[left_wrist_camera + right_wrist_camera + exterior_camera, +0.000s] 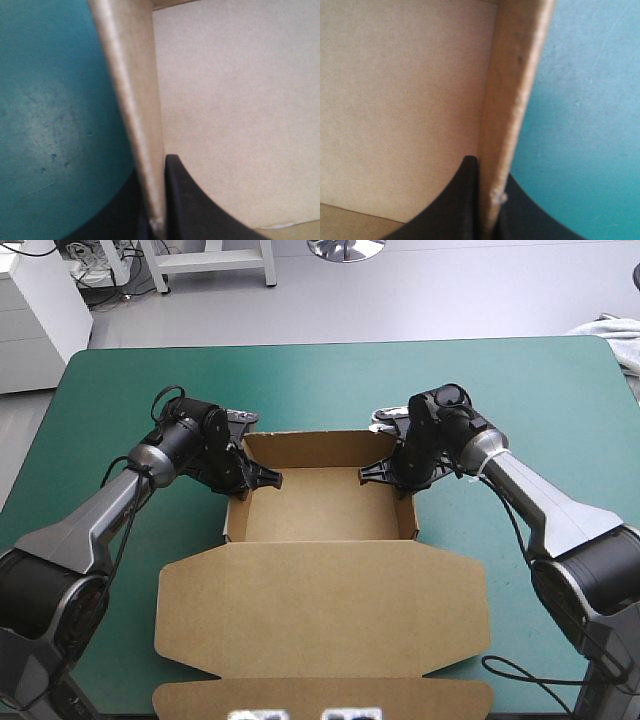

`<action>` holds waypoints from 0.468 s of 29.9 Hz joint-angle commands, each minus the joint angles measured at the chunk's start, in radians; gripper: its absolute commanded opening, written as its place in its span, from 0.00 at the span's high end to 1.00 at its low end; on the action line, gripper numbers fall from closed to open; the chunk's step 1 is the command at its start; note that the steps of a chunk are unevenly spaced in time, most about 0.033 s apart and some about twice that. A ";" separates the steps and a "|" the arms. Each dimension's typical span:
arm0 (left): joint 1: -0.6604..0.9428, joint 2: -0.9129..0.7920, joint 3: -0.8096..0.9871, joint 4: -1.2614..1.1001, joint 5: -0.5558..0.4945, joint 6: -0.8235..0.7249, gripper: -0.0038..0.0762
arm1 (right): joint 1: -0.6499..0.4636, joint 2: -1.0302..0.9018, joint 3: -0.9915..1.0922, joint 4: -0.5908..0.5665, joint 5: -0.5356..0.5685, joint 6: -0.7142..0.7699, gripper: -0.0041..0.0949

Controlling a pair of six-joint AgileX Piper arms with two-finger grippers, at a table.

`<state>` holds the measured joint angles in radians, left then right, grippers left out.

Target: Fold the box

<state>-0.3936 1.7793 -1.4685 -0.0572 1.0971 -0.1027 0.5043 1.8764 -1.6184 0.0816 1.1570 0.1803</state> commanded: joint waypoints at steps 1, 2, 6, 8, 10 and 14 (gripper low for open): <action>-0.033 -0.030 -0.021 -0.102 -0.073 0.034 0.96 | 0.018 -0.034 -0.021 0.114 -0.070 -0.083 0.97; -0.033 -0.030 -0.021 -0.097 -0.073 0.034 0.96 | 0.018 -0.034 -0.021 0.107 -0.068 -0.083 0.97; -0.033 -0.030 -0.021 -0.092 -0.073 0.036 0.95 | 0.018 -0.034 -0.021 0.061 -0.043 -0.078 0.92; -0.033 -0.030 -0.021 -0.092 -0.073 0.036 0.91 | 0.018 -0.034 -0.023 0.016 -0.010 -0.058 0.81; -0.033 -0.030 -0.021 -0.090 -0.074 0.036 0.83 | 0.018 -0.034 -0.024 -0.046 0.017 -0.009 0.67; -0.033 -0.030 -0.021 -0.057 -0.074 0.036 0.65 | 0.018 -0.036 -0.024 -0.092 0.029 0.021 0.49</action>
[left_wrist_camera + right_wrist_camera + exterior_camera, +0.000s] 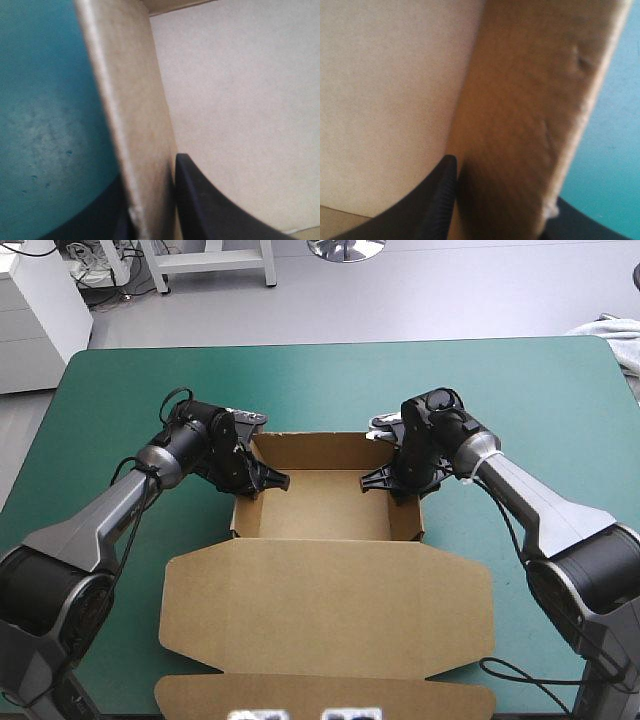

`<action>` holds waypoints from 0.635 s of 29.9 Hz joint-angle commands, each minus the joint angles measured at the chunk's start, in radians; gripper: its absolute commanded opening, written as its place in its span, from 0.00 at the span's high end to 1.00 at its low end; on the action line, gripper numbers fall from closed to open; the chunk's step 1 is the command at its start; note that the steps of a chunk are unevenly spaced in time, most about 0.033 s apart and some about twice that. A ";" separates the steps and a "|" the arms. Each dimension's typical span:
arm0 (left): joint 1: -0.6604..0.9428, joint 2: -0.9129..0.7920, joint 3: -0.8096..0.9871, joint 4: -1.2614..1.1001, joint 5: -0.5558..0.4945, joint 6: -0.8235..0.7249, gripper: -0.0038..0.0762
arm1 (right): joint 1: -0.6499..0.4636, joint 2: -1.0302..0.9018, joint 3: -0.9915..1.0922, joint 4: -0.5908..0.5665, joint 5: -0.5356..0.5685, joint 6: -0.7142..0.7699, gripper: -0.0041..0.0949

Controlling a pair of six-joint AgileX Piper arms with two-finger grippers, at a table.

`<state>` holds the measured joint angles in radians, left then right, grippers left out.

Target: Fold the box

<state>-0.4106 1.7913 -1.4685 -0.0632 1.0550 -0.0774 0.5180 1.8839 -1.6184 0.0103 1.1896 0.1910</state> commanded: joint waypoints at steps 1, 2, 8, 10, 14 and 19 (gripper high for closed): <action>-0.016 -0.042 -0.021 -0.048 -0.032 0.011 0.61 | 0.004 -0.043 -0.024 -0.023 -0.004 0.010 0.48; -0.016 -0.042 -0.021 -0.048 -0.030 0.011 0.56 | 0.004 -0.043 -0.024 -0.023 -0.006 0.010 0.46; -0.016 -0.042 -0.021 -0.051 -0.036 0.011 0.39 | 0.004 -0.043 -0.041 -0.086 0.014 0.015 0.45; -0.016 -0.042 -0.021 -0.051 -0.042 0.005 0.39 | 0.004 -0.043 -0.062 -0.096 0.027 0.015 0.45; -0.016 -0.042 -0.021 -0.049 -0.049 0.010 0.39 | 0.004 -0.043 -0.120 -0.096 0.051 0.015 0.45; -0.016 -0.042 -0.057 -0.047 -0.024 0.010 0.39 | 0.004 -0.045 -0.207 -0.126 0.064 0.015 0.45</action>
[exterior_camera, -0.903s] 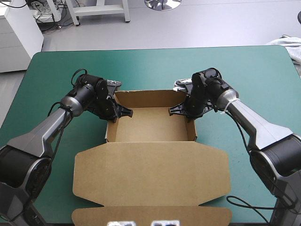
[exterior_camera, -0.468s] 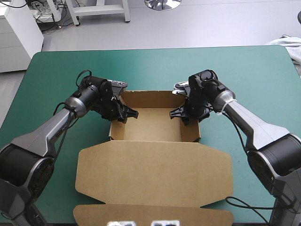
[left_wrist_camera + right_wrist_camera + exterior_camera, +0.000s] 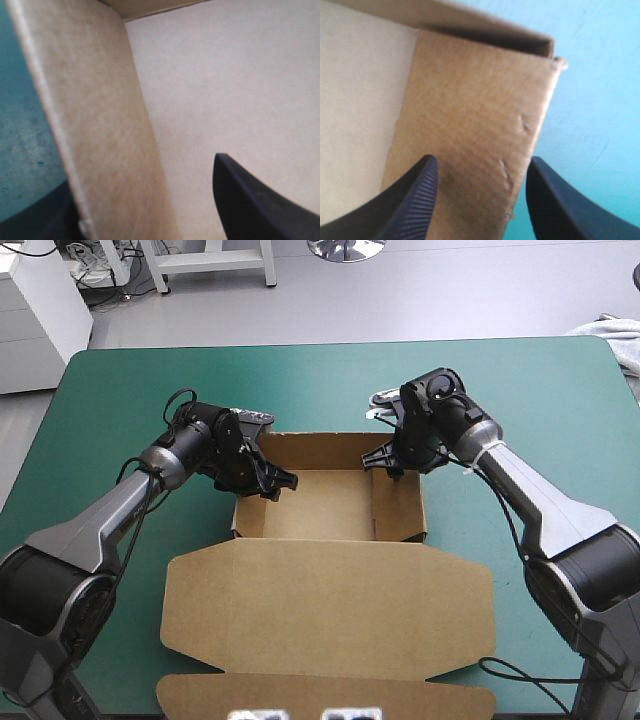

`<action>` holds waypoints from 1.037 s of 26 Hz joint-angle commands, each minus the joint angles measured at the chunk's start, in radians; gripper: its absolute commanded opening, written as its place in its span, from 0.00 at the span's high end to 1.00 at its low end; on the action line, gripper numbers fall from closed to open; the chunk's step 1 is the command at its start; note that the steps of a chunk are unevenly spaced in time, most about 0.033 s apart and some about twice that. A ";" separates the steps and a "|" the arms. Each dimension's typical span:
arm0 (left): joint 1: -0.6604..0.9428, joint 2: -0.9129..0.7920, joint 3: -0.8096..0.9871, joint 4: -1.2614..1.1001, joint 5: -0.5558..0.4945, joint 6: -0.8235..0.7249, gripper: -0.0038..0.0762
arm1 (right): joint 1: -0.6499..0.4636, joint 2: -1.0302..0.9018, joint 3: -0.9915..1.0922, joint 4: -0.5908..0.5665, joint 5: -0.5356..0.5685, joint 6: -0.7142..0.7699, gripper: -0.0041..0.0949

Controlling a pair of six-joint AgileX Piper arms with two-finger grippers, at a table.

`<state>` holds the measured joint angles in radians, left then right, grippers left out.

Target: Fold the box

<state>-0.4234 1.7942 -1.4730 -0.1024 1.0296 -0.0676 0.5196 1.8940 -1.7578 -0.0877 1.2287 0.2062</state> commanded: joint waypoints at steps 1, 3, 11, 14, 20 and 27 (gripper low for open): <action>-0.004 -0.045 -0.065 -0.007 0.011 0.000 0.39 | 0.002 -0.055 -0.087 -0.028 0.025 0.000 0.45; -0.004 -0.045 -0.099 0.014 0.038 0.000 0.39 | 0.002 -0.055 -0.121 -0.028 0.025 0.000 0.45; -0.004 -0.045 -0.263 0.249 0.258 -0.003 0.39 | 0.002 -0.083 -0.216 -0.019 0.025 -0.012 0.46; -0.004 -0.059 -0.303 0.244 0.259 -0.003 0.39 | 0.002 -0.107 -0.224 -0.008 0.025 -0.008 0.47; -0.004 -0.127 -0.347 0.205 0.259 0.000 0.42 | 0.002 -0.176 -0.226 -0.023 0.025 -0.008 0.47; -0.004 -0.368 -0.347 0.193 0.259 0.000 0.65 | 0.002 -0.243 -0.220 -0.025 0.026 -0.008 0.47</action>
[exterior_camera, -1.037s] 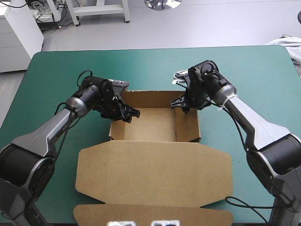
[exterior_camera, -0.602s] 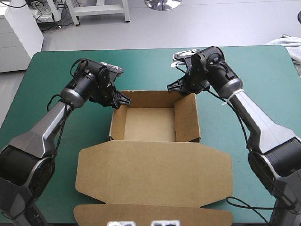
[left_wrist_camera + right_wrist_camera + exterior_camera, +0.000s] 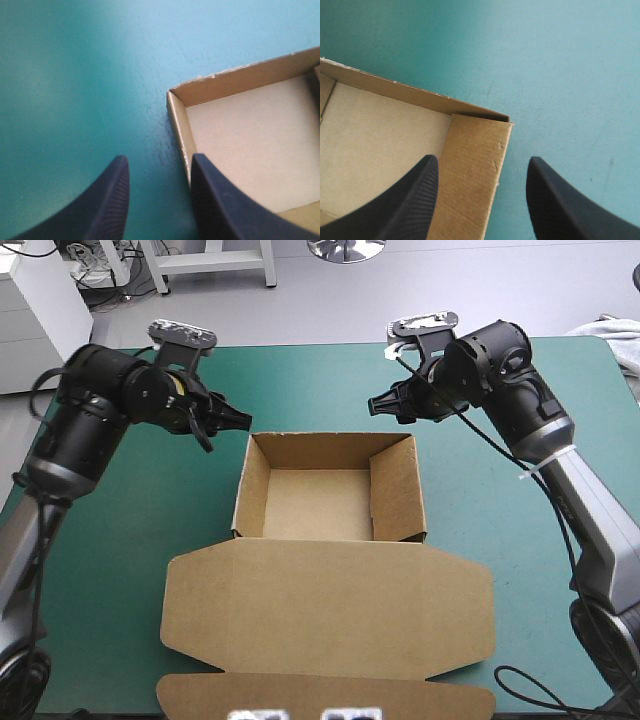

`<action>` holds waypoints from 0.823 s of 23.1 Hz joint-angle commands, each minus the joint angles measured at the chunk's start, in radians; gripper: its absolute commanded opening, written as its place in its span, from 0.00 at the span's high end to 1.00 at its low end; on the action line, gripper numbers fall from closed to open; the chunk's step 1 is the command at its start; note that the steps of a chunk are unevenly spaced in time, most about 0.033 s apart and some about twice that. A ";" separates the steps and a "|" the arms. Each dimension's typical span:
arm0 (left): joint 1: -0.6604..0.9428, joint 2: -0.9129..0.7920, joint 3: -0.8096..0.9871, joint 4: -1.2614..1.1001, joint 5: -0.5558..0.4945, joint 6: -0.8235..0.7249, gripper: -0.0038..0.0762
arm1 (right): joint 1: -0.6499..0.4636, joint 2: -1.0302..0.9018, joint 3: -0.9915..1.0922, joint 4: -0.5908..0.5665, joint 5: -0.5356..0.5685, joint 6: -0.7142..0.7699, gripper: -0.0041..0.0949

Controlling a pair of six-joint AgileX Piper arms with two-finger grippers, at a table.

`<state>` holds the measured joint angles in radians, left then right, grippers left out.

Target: Fold the box

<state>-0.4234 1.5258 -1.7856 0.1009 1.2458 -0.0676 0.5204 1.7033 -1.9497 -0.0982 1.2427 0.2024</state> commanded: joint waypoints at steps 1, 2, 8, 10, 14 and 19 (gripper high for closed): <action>-0.004 -0.128 -0.032 -0.017 0.043 0.000 0.67 | 0.002 -0.052 -0.023 -0.014 0.012 -0.002 0.47; -0.004 -0.178 -0.022 -0.038 0.043 0.000 0.70 | 0.002 -0.052 -0.008 -0.014 0.012 0.003 0.47; -0.004 -0.455 0.205 -0.072 0.043 0.000 0.81 | -0.073 -0.052 0.120 0.009 0.012 0.051 0.47; -0.004 -0.537 0.324 -0.032 0.043 0.000 0.84 | -0.098 -0.046 0.150 0.068 0.012 0.080 0.47; -0.004 -0.648 0.512 -0.048 0.025 -0.016 0.88 | -0.101 -0.010 0.172 0.134 0.012 0.063 0.47; -0.004 -0.763 0.734 -0.043 -0.043 -0.065 0.90 | -0.101 0.045 0.172 0.205 0.012 0.021 0.47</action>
<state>-0.4234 0.8155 -1.1242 0.0572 1.2467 -0.1022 0.4260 1.7666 -1.7587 0.0712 1.2416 0.2424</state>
